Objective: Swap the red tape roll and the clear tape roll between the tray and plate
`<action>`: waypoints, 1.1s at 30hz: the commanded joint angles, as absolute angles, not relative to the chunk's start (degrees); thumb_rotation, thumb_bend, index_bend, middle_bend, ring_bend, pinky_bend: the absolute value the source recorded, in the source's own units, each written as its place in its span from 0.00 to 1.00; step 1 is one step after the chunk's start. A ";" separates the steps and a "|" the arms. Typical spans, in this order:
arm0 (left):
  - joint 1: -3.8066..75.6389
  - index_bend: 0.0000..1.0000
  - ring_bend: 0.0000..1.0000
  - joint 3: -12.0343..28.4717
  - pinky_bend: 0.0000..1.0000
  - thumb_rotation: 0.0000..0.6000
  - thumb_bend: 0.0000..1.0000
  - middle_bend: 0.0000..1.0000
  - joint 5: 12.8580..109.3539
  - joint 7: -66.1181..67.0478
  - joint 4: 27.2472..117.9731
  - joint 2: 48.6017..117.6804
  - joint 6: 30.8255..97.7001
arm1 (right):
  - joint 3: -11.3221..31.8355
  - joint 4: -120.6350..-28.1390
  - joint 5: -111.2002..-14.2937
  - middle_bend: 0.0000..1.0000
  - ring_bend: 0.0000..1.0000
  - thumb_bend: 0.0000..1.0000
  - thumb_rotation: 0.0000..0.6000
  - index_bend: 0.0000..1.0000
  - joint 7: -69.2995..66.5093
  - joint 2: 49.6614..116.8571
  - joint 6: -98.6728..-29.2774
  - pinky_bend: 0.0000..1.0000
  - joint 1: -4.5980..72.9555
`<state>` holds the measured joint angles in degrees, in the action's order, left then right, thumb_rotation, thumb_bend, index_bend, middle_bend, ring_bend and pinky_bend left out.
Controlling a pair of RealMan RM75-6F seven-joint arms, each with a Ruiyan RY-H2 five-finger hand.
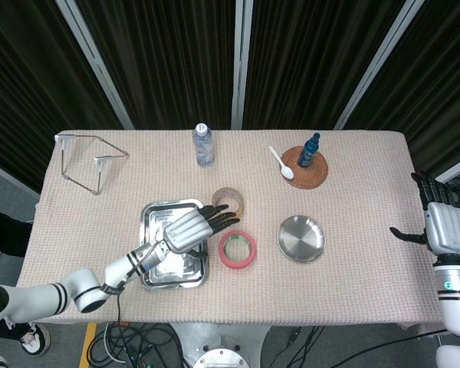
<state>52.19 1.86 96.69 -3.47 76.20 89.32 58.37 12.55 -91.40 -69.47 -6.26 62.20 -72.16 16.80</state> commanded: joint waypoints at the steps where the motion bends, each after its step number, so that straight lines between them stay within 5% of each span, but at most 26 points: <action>1: 53.21 0.07 0.01 0.31 0.21 1.00 0.11 0.08 100.02 -0.27 72.24 91.98 59.40 | 12.78 -91.18 -69.24 0.00 0.00 0.00 1.00 0.00 -6.83 61.97 -72.11 0.00 16.59; 33: 65.94 0.11 0.01 -2.33 0.20 1.00 0.11 0.09 106.41 7.05 66.60 94.23 48.86 | 12.70 -88.21 -69.97 0.00 0.00 0.00 1.00 0.00 -9.30 63.42 -70.68 0.00 16.14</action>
<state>65.67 -2.20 106.38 6.65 66.44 94.27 49.19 12.69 -88.21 -69.96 -9.30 63.42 -70.68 16.14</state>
